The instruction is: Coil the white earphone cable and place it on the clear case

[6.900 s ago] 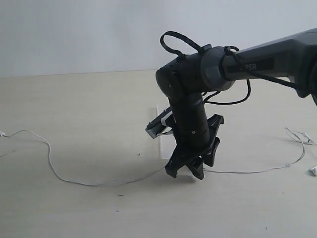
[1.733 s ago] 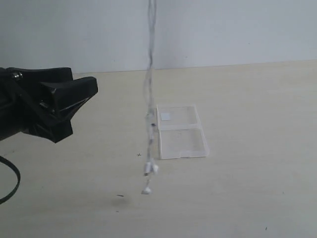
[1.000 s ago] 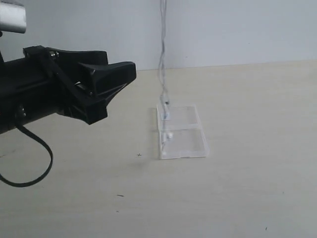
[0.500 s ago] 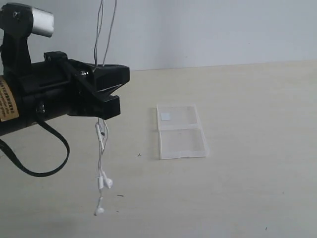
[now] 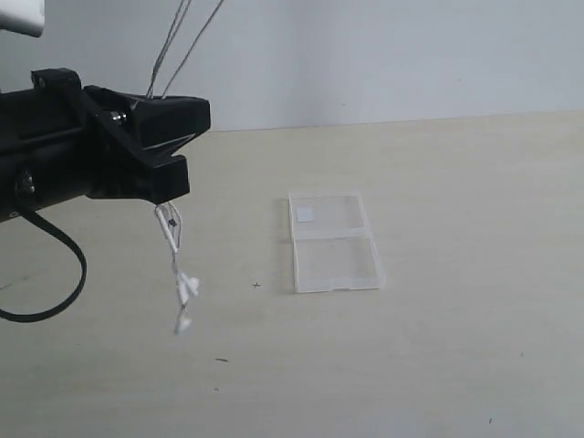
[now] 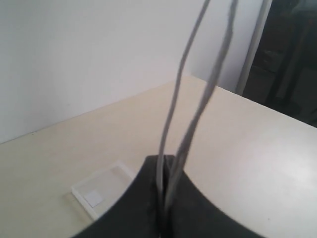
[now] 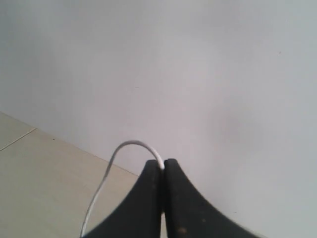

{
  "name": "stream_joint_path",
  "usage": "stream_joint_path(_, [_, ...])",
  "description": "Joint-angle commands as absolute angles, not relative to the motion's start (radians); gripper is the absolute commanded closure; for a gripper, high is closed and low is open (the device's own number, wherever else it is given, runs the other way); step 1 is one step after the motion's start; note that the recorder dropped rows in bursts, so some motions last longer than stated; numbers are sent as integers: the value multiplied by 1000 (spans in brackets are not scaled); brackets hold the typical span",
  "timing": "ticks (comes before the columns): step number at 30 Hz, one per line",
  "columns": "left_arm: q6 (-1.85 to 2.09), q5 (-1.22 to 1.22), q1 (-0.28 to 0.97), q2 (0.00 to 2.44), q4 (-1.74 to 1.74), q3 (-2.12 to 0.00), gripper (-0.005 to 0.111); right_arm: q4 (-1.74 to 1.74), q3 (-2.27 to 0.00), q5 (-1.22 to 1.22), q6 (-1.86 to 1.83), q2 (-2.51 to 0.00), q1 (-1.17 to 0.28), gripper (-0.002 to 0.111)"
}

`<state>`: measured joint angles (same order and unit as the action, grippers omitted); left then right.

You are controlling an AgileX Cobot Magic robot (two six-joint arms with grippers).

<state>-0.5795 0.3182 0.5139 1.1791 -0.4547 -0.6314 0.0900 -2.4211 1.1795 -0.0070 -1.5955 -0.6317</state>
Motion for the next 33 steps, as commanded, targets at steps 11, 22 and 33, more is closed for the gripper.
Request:
stream_joint_path(11, [-553,189,519,1006,-468,-639,107,233,-2418,1221,54,-1567,-628,108])
stream_joint_path(22, [-553,-126,424,729,-489,-646,107,-256,-1896,1221,-255,-1550,-628,108])
stream_joint_path(33, [-553,-230,406,647,-496,-648,107,-776,-1542,1190,-718,-1744,-628,108])
